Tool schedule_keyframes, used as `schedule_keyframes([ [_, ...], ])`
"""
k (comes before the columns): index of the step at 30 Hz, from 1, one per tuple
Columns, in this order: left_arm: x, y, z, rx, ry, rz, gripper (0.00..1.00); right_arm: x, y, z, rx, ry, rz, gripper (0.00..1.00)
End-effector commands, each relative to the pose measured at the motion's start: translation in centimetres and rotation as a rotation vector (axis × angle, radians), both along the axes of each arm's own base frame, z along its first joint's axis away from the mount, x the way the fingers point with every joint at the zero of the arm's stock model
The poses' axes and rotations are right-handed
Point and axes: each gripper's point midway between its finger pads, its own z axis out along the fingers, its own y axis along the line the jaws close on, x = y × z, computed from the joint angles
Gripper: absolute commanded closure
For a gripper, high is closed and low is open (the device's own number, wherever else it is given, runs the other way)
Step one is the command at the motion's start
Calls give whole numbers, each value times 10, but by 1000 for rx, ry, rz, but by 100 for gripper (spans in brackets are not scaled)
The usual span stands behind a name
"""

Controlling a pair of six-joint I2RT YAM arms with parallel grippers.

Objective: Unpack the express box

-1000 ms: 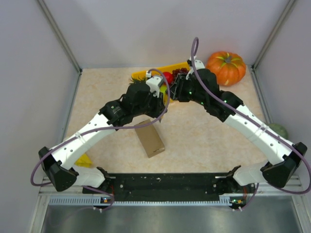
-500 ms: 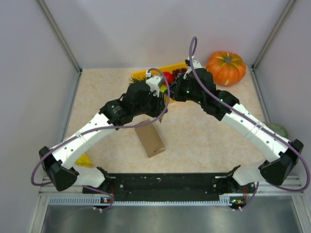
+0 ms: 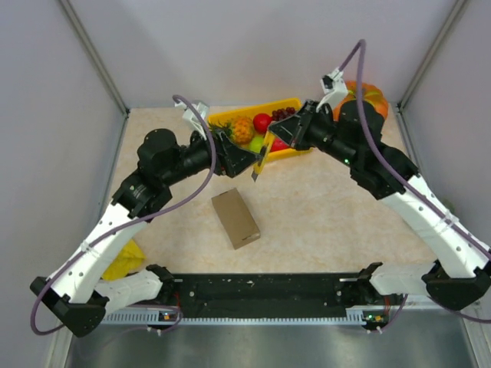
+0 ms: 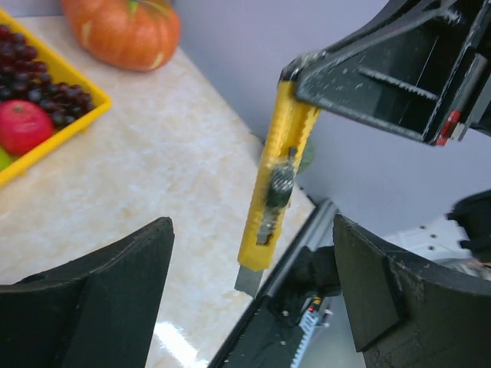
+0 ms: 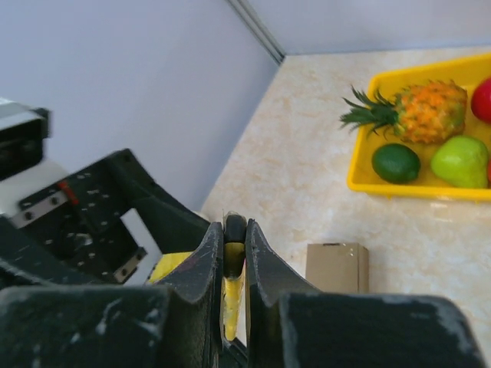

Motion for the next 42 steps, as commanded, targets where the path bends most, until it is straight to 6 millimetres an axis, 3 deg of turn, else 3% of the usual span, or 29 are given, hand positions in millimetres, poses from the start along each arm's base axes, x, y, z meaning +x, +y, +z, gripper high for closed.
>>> schedule_keyframes([
  [1,-28,-14,28,-187,-18,-167,13,-33,-11,77,158,-199,93,100],
  [3,-36,-17,44,-267,-42,-218,17,-45,-16,95,220,-242,115,100],
  [5,-48,-20,43,-305,-37,-290,23,-53,-20,103,254,-262,125,100],
  [6,-55,-20,59,-369,-76,-325,25,-56,-22,107,268,-269,127,100],
  [7,-60,-22,51,-375,-58,-364,27,-58,-24,113,289,-290,129,100],
  [10,-70,-22,58,-444,-73,-426,35,-64,-29,121,324,-317,127,100],
  [12,-72,-22,60,-465,-59,-441,42,-67,-31,120,336,-324,134,100],
  [19,-78,-17,74,-534,-71,-460,43,-70,-29,117,373,-322,151,100],
  [22,-81,-16,78,-555,-71,-473,47,-71,-28,114,390,-315,156,100],
  [23,-82,-17,77,-552,-66,-480,54,-71,-29,113,391,-314,152,100],
  [26,-82,-18,72,-544,-51,-490,63,-71,-31,113,403,-315,145,100],
  [29,-81,-19,67,-532,-37,-483,64,-71,-34,113,407,-312,134,100],
  [32,-79,-20,64,-516,-33,-474,76,-71,-34,115,424,-320,134,100],
  [36,-77,-21,65,-500,-39,-467,100,-71,-32,113,431,-309,140,100],
  [38,-78,-21,65,-489,-41,-469,100,-71,-32,110,425,-298,139,100],
  [39,-77,-21,66,-474,-60,-465,100,-71,-31,109,421,-290,141,98],
  [40,-76,-22,65,-459,-67,-459,100,-74,-31,112,418,-302,157,85],
  [41,-71,-24,56,-419,-25,-442,100,-74,-28,101,383,-275,168,43],
  [42,-72,-23,61,-385,-82,-440,100,-76,-27,99,357,-281,180,20],
])
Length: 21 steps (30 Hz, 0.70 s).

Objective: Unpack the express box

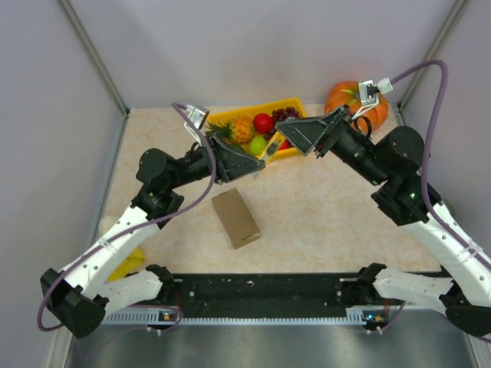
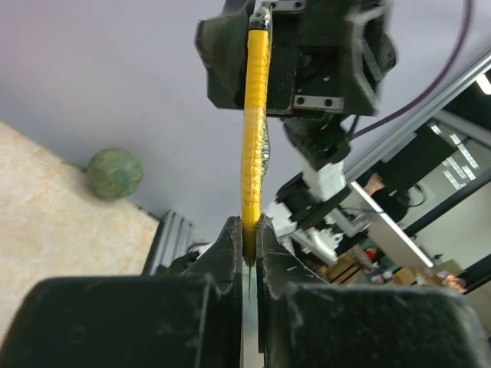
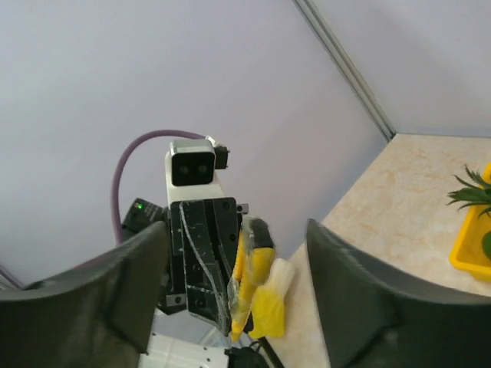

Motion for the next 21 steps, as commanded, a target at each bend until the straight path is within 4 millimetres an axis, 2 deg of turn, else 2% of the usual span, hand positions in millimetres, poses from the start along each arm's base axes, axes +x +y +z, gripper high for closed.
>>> schedule_keyframes([
  [1,2,2,5,98,-106,38,100,-19,-2,12,-39,-69,63,3],
  [2,4,2,-3,142,-85,39,100,-21,0,10,-78,-76,77,1],
  [3,2,4,1,160,-133,34,100,-23,1,-7,-165,-53,96,1],
  [5,5,7,-5,205,-134,27,100,-28,2,-4,-220,-60,123,1],
  [6,0,8,0,208,-152,-10,100,-35,4,-13,-266,-59,167,1],
  [10,-13,5,1,226,-188,-133,100,-60,5,-10,-265,-90,294,1],
  [14,-15,3,0,249,-186,-182,100,-77,12,-12,-252,-49,424,2],
  [18,-19,4,2,245,-208,-195,100,-74,13,-22,-255,-5,421,7],
  [21,-15,3,-2,257,-189,-182,100,-76,17,-28,-258,19,455,19],
])
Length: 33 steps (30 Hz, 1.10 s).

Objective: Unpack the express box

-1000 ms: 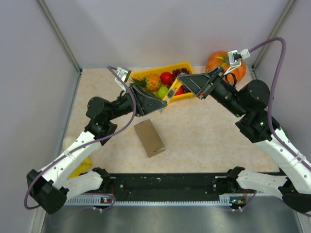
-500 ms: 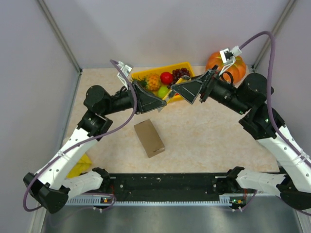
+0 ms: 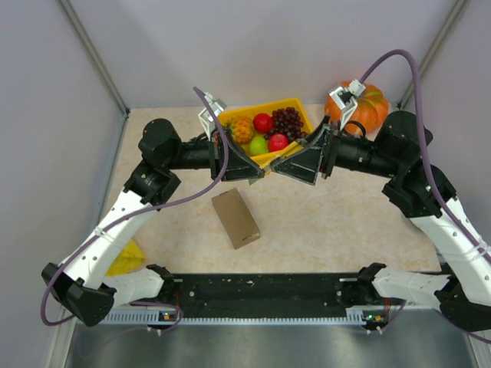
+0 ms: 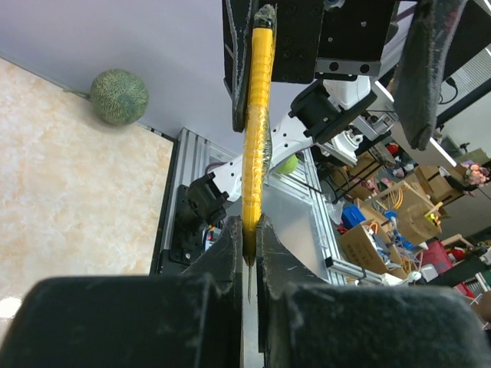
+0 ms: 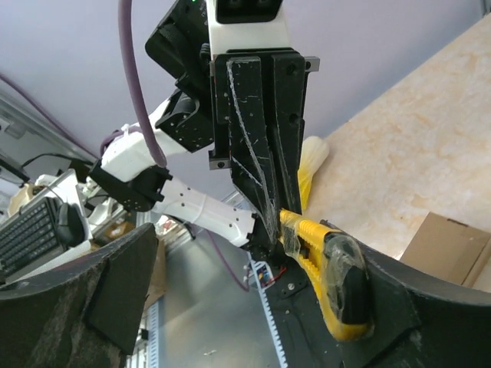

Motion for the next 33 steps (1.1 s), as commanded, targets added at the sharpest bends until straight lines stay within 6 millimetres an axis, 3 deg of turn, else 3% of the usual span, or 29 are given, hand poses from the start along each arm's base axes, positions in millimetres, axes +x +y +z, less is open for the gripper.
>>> schedule_keyframes([
  [1,-6,3,12,-13,-61,-18,100,-11,4,2,12,24,83,26],
  [17,2,-1,2,10,-12,2,100,0,13,-18,-23,75,76,72],
  [19,4,-1,1,16,-14,6,100,0,13,-19,-26,73,76,73],
  [24,5,0,-1,33,-11,17,100,-4,12,-18,-25,60,92,62],
  [28,5,0,0,36,-16,19,100,-8,12,-17,-27,47,119,62],
  [33,10,3,1,53,-33,67,100,-11,10,-17,-30,31,129,83],
])
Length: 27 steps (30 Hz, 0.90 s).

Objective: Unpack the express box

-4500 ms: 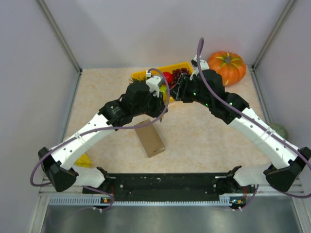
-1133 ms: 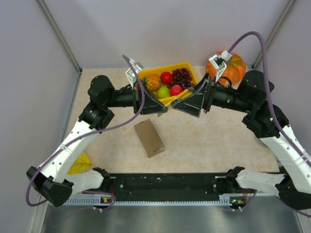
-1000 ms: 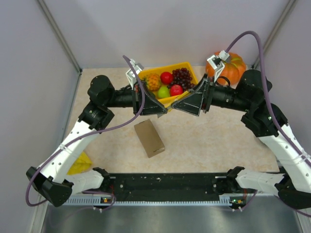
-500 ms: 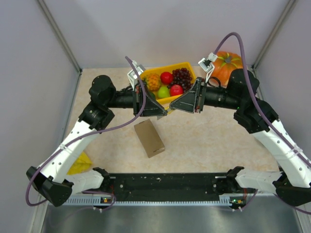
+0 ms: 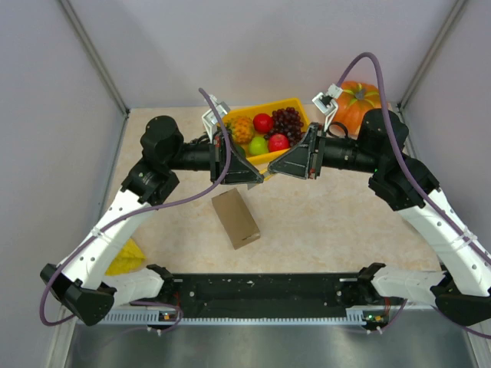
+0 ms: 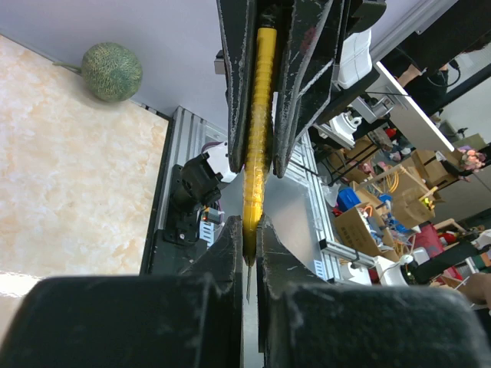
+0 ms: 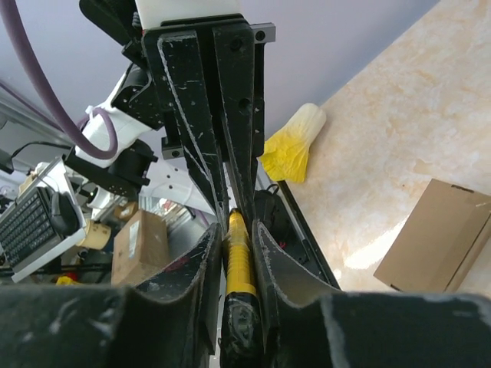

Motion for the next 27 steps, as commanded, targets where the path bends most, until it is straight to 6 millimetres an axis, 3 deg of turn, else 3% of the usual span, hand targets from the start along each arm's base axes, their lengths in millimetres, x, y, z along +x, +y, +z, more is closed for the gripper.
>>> schedule_keyframes([
  [1,16,1,8,-4,-50,91,100,-20,-4,19,51,-70,79,86],
  [3,16,1,7,-2,-46,90,100,-19,-4,20,50,-72,76,100],
  [5,16,1,6,0,-45,93,98,-18,-4,18,47,-77,67,100],
  [8,20,3,7,0,-49,123,68,-11,-7,14,33,-82,13,100],
  [9,24,6,6,5,-41,144,46,-8,-8,12,26,-80,-7,100],
  [12,46,16,1,34,-31,292,24,6,-13,-2,-12,-86,-93,100],
  [15,91,44,-30,165,56,613,18,29,-19,-28,-82,-78,-208,100],
  [16,97,57,-55,256,129,696,17,35,-20,-36,-104,-79,-239,100],
  [17,117,77,-71,321,154,864,17,48,-24,-53,-146,-72,-306,100],
  [18,122,87,-84,367,182,927,17,55,-26,-61,-172,-76,-349,100],
  [21,122,107,-143,502,278,1024,17,73,-28,-95,-294,-119,-469,100],
  [23,120,109,-160,506,303,1036,17,81,-23,-115,-355,-143,-520,100],
  [24,117,112,-186,536,364,1052,18,82,-20,-119,-362,-155,-528,100],
  [26,116,113,-205,541,401,1069,20,84,-16,-133,-380,-168,-549,100],
  [27,110,117,-230,578,450,1079,20,87,-13,-131,-353,-179,-561,100],
])
